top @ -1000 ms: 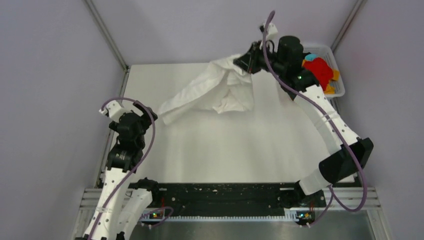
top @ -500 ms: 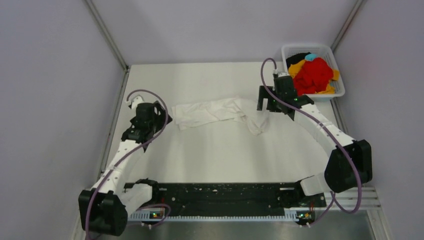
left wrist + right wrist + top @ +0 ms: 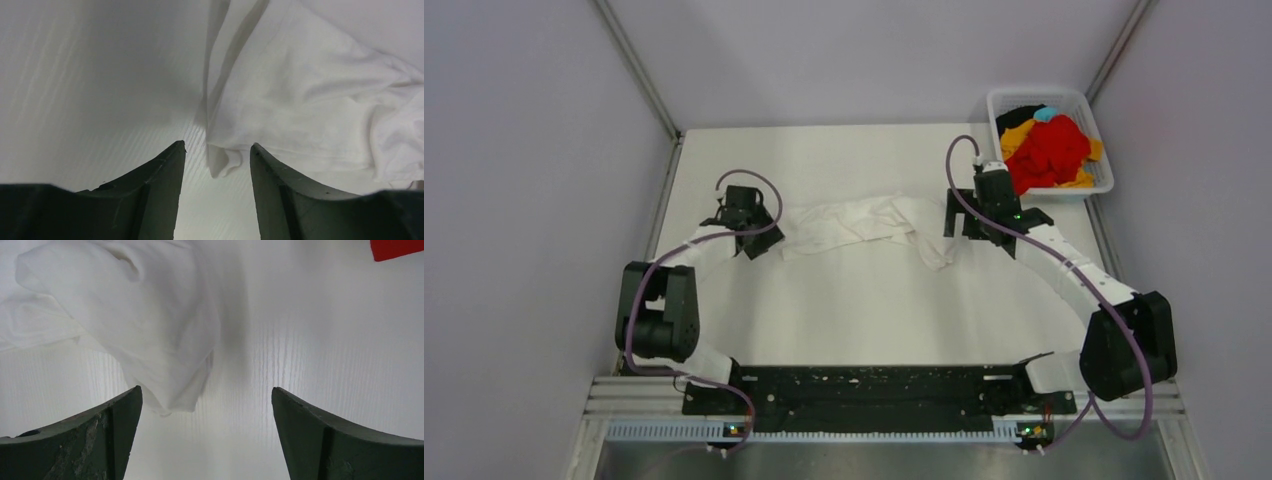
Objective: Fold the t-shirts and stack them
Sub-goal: Flatten out the tshirt
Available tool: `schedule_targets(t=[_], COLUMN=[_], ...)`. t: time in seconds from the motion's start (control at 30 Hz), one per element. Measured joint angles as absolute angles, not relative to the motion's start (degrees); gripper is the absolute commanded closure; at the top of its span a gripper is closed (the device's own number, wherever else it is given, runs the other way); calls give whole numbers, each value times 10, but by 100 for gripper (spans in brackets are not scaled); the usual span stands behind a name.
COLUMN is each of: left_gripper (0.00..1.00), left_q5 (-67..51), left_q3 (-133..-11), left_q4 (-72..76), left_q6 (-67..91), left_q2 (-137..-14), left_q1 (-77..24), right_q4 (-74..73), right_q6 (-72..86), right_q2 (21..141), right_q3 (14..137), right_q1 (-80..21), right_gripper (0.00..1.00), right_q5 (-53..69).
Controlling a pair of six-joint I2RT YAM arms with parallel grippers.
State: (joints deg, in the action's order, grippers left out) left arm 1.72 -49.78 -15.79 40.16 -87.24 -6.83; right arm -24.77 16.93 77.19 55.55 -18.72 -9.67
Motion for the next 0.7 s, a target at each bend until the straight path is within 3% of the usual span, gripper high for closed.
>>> schedule_targets(t=[0.23, 0.4, 0.67, 0.7], left_gripper=[50, 62, 99, 100], left_q5=[-11, -27, -38, -38], left_q3=[-529, -536, -555, -559], left_q4=[-150, -146, -147, -149], left_q6=[402, 406, 406, 405], left_q2=[-928, -948, -972, -972], left_q1=[-63, -63, -63, -63], right_q4=[-244, -244, -239, -238], right_q6=[160, 156, 154, 154], right_q2=[769, 769, 769, 769], right_q3=[555, 555, 555, 555], right_q1=[-187, -187, -187, -187], right_gripper=[1, 1, 1, 2], right_q5=[-109, -117, -124, -123])
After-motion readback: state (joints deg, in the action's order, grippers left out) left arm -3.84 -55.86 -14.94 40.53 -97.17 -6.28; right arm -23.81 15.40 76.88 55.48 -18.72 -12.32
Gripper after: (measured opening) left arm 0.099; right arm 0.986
